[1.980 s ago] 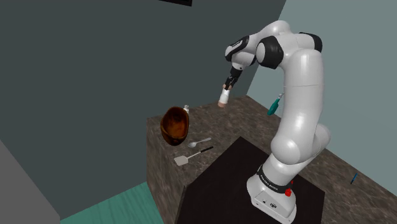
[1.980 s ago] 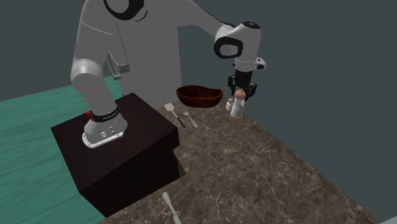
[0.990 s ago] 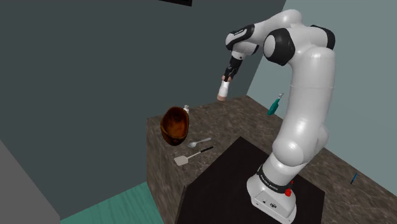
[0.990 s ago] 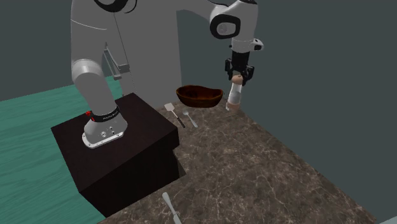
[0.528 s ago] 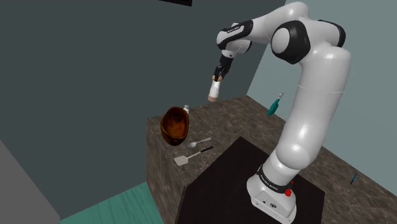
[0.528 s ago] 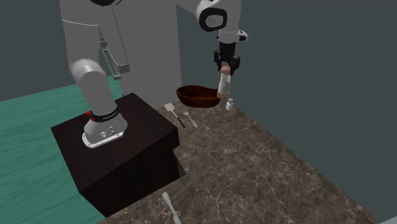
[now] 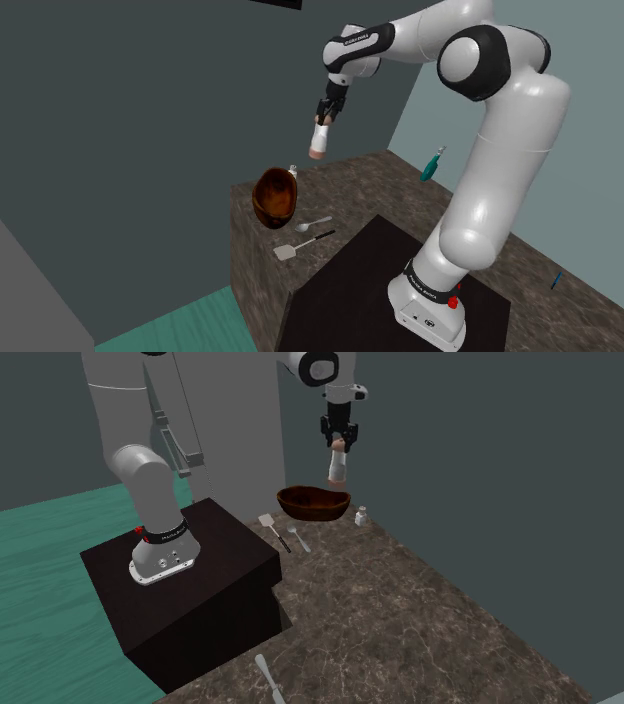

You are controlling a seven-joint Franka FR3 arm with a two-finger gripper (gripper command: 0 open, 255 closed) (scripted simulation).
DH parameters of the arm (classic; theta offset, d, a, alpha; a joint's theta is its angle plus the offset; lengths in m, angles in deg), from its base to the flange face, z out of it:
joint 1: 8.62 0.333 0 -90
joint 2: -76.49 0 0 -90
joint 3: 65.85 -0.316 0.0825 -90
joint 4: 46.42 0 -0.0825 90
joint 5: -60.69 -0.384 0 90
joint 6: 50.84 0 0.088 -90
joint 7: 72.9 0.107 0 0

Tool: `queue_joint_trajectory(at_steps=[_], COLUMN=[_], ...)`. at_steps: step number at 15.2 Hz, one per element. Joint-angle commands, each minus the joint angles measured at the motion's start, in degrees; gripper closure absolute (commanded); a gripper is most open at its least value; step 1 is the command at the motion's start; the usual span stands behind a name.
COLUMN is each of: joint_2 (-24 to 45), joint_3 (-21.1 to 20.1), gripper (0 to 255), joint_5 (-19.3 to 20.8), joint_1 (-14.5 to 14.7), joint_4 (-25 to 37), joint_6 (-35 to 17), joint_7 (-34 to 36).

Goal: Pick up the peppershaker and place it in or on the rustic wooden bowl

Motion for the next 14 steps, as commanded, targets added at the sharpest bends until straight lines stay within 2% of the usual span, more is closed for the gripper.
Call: queue_joint_trajectory(at_steps=[1, 12, 14], joint_2=[-0.75, -0.75, -0.38], joint_3=[-0.88, -6.19, -6.49], gripper=[255, 255, 255], joint_5=[0.76, 3.15, 3.12], joint_1=[1.72, 10.02, 10.43], joint_4=[-0.46, 3.51, 3.43], joint_6=[0.0, 3.1, 2.62], joint_7=[2.98, 17.92, 18.6])
